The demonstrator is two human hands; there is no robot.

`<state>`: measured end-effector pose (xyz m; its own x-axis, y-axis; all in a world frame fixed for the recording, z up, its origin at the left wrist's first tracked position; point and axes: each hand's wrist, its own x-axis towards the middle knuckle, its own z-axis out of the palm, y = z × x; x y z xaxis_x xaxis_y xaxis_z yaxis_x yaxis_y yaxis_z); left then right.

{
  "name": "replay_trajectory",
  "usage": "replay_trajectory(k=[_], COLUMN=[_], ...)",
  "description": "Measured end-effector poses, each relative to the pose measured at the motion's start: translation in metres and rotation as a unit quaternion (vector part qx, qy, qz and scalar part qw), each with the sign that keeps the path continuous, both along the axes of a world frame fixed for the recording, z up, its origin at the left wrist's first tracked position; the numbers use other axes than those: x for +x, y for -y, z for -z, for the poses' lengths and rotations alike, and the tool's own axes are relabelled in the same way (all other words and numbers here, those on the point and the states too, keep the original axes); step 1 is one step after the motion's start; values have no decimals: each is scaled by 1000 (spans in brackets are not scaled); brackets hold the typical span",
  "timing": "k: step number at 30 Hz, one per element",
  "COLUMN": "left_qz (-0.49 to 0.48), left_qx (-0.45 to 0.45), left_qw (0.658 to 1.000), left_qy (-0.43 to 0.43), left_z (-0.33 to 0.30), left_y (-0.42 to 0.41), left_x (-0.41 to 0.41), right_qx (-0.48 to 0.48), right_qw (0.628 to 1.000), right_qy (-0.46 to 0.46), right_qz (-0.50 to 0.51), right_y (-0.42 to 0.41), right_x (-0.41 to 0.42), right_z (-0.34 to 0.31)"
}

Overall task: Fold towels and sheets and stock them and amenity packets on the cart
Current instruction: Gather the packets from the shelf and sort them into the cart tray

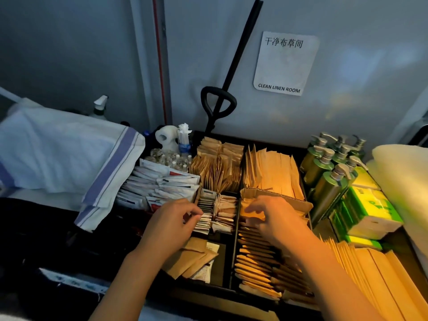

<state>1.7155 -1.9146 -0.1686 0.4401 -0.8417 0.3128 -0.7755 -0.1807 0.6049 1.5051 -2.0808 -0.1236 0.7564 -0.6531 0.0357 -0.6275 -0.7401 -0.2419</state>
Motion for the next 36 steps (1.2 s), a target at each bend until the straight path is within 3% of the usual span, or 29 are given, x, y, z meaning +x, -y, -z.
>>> replay_trajectory(k=[8, 13, 19, 30, 36], left_qz=[38, 44, 54, 74, 102], left_qx=[89, 110, 86, -66, -90], left_qw=[995, 992, 994, 995, 989], left_qy=[32, 49, 38, -21, -57], left_z=[5, 12, 18, -3, -15], left_y=[-23, -38, -47, -22, 26], left_x=[10, 16, 22, 1, -30], right_qx=[40, 48, 7, -6, 35], right_qw=[984, 980, 979, 994, 968], right_qy=[7, -85, -120, 104, 245], right_qz=[-171, -174, -165, -43, 45], right_y=[-56, -80, -84, -52, -25], right_x=[49, 79, 93, 31, -24], right_z=[18, 43, 52, 9, -5])
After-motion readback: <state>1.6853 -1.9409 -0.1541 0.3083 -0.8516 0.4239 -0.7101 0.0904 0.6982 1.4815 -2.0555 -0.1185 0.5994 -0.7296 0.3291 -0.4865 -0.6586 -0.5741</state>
